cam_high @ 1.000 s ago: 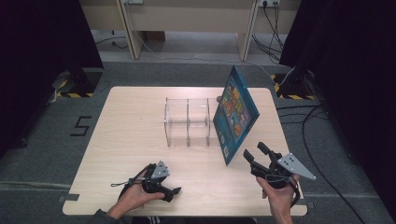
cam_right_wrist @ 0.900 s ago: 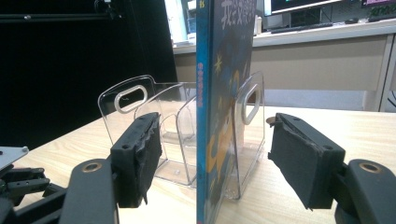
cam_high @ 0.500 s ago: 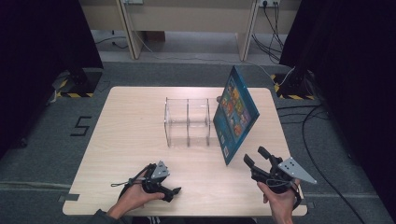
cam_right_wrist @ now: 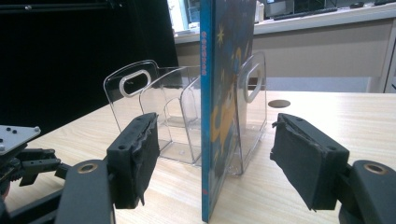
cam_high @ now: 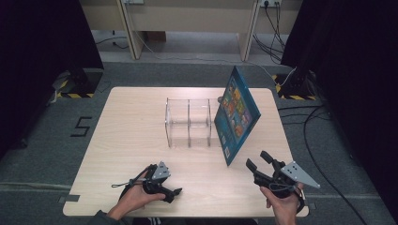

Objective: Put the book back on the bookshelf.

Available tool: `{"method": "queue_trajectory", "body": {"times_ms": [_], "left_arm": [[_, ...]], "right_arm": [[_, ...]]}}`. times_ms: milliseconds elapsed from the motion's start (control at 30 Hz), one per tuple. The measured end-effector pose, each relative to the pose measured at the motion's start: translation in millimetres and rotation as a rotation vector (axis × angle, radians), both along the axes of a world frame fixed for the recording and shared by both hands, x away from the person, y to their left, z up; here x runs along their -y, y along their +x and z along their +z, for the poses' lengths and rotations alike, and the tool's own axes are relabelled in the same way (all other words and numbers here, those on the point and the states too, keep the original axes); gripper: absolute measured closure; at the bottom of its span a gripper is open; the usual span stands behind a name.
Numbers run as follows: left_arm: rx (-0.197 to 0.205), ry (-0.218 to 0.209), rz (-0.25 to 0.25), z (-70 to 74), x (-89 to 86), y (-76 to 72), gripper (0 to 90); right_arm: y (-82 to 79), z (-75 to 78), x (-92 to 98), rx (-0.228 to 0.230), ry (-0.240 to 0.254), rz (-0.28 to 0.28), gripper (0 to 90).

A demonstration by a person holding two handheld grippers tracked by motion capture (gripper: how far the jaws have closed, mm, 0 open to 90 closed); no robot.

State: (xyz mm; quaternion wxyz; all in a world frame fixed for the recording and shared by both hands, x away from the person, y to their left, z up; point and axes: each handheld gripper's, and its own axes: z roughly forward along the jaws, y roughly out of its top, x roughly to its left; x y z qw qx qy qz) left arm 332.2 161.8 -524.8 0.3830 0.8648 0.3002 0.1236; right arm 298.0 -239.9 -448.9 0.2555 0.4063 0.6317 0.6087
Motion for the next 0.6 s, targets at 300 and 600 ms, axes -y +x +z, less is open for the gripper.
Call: {"method": "queue_trajectory", "body": {"times_ms": [300,600], "left_arm": [[0.000,0.002,0.000,0.1,-0.1,-0.1,2.6],[0.000,0.003,0.000,0.1,-0.1,-0.3,2.6]], "right_arm": [[-5.6,-4.2,1.7,-0.026,-0.010,0.012,31.2],[-11.4,-8.2,2.5,-0.048,-0.029,0.028,30.3]]}}
